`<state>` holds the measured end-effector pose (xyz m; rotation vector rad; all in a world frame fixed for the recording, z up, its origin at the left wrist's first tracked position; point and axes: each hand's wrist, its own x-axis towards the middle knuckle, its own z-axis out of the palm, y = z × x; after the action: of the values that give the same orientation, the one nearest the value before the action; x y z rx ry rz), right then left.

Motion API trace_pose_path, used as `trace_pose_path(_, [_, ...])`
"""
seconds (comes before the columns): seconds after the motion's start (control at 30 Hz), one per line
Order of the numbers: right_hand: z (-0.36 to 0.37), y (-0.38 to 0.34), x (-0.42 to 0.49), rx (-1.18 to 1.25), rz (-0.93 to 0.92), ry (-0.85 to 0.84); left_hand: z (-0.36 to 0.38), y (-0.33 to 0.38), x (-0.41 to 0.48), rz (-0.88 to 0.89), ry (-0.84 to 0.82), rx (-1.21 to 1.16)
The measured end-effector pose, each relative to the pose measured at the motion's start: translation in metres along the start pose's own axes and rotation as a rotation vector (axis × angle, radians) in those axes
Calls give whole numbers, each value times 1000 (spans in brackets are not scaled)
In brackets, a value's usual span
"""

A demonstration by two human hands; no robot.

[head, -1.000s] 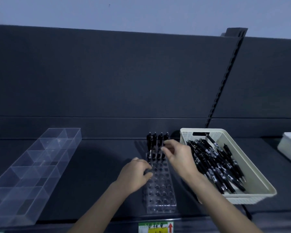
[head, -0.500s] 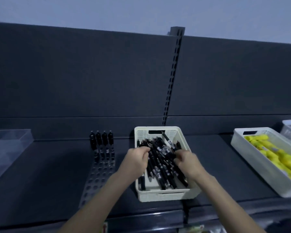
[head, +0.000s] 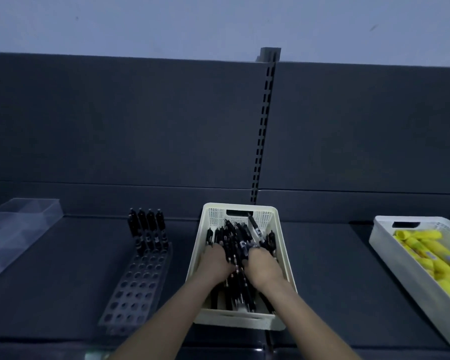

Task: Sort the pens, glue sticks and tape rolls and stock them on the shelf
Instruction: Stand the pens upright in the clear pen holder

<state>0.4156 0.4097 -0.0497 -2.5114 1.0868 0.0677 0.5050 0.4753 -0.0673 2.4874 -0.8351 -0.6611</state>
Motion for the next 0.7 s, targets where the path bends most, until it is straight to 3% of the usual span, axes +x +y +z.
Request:
trace_pose_path(0.23, [-7,7,-4,158,48,2,-1,-4,-3,13,84,-320])
trace_pose_path(0.37, [-12,9,-12,598,43,46,-5,-1,-7,78,155,-415])
trace_pose_path(0.47, [-23,15,-25,976,64,-59,-16,4,-15,137,194,-542])
trace_pose_path(0.57, [-38,22,-34,1202,56,-159,-33,12,-29,178,132,-801])
trace_pose_path(0.7, [-51,28,-40,1407,-17,-272,-54,21,-49,255,145,-930])
